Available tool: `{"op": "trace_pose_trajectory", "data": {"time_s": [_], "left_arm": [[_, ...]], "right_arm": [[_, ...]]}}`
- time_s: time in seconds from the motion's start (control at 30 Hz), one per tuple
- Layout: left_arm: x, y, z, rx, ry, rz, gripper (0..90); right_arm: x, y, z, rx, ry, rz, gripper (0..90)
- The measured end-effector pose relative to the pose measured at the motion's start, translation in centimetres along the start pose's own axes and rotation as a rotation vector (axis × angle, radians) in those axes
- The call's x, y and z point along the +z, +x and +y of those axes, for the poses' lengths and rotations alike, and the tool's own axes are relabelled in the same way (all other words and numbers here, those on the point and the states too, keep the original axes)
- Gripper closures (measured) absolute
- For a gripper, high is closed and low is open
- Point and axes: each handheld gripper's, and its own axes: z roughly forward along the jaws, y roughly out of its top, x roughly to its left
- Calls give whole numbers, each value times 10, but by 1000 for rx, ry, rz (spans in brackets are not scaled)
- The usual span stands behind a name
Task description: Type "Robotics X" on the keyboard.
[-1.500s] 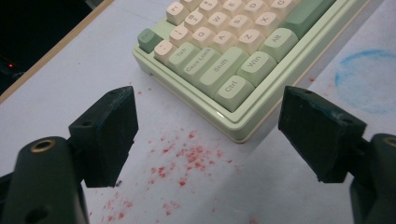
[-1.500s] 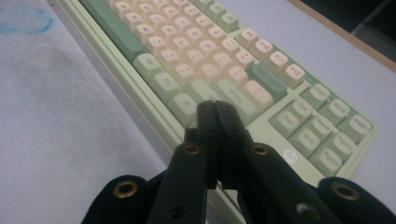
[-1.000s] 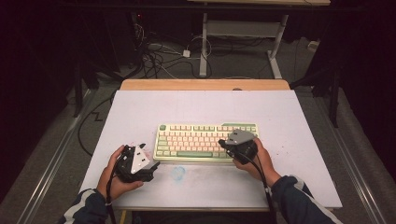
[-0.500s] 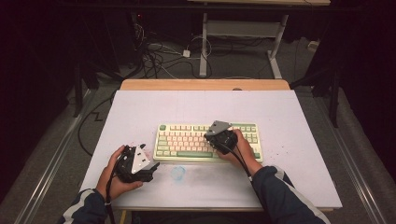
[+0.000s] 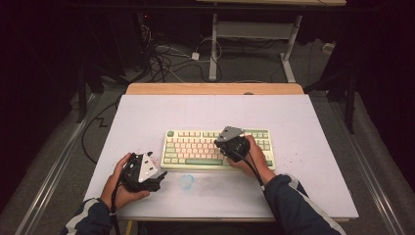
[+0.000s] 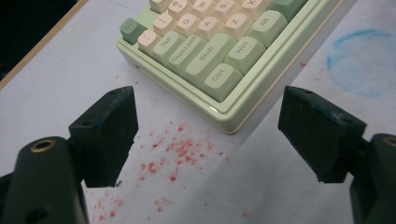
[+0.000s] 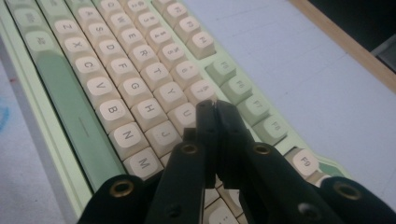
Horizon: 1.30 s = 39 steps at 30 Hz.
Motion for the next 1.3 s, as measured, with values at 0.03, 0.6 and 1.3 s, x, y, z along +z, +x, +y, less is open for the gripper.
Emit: {"op": "trace_pose_trajectory", "data": {"time_s": [0.03,0.6,1.3], "left_arm": [[0,-1,0,0,-2,-1,189],[1,-3,-4,13,30,-3,189],[1,-1,-4,30,34,12,190]], "right_arm": [[-2,-1,0,5,-12,2,886],[-59,-9,-14,16,-189,-104,359],[-101,-15,-65,70,-207,-231,258]]}}
